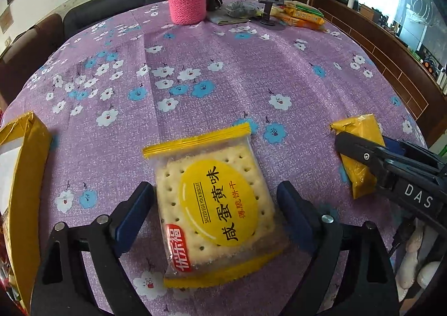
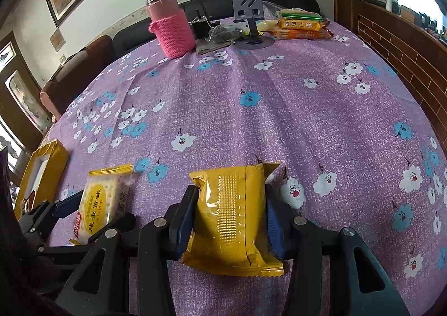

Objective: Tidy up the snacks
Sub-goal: 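Grasp the plain yellow pack with the right tool while the left tool grasps the salted-egg cracker pack, then carry both cracker packs over the white tray and open both tools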

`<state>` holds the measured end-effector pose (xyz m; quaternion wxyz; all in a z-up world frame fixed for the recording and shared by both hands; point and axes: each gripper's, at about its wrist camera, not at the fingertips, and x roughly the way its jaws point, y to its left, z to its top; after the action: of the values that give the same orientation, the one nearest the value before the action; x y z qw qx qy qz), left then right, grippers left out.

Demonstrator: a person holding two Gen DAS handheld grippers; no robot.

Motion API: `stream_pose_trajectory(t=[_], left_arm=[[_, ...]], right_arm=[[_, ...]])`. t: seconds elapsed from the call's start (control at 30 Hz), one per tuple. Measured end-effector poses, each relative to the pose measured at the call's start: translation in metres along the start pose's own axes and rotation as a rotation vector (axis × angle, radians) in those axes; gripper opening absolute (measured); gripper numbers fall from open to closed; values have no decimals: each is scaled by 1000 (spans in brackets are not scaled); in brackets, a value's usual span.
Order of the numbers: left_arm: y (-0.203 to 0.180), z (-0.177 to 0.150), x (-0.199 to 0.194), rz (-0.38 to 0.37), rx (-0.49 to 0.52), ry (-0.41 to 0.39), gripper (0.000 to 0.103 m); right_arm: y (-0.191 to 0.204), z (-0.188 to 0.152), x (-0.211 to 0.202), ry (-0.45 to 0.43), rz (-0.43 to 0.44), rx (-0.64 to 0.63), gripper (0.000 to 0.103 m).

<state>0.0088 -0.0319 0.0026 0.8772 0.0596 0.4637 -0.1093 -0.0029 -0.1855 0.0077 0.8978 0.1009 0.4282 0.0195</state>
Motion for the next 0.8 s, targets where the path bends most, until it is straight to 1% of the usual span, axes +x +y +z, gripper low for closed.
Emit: stream_pose_trajectory(t=[0.03, 0.07, 0.1, 0.13, 0.17, 0.23, 0.4, 0.6, 0.8], left_arm=[[0, 0, -1, -5, 1, 1, 89], [1, -1, -2, -6, 4, -1, 86], [2, -2, -6, -8, 8, -13, 74], [1, -1, -6, -19, 9, -12, 69], [2, -1, -8, -32, 1, -11, 68], [8, -1, -10, -66, -28, -13, 68], [25, -9, -27, -92, -85, -41, 68], [50, -19, -66, -109, -140, -110, 68], [77, -34, -108, -106, -196, -182, 68]], right_arm=[[0, 0, 0, 0, 2, 0, 48], [0, -1, -1, -1, 3, 0, 47], [1, -1, -1, -1, 5, 1, 47], [1, -2, -2, -2, 9, 3, 47], [1, -2, -2, -3, 12, 4, 47], [1, -3, -3, -6, 17, 5, 46], [4, -4, -6, -21, 37, -2, 46], [10, -5, -12, -61, 57, -26, 45], [15, -7, -17, -92, 58, -44, 45]])
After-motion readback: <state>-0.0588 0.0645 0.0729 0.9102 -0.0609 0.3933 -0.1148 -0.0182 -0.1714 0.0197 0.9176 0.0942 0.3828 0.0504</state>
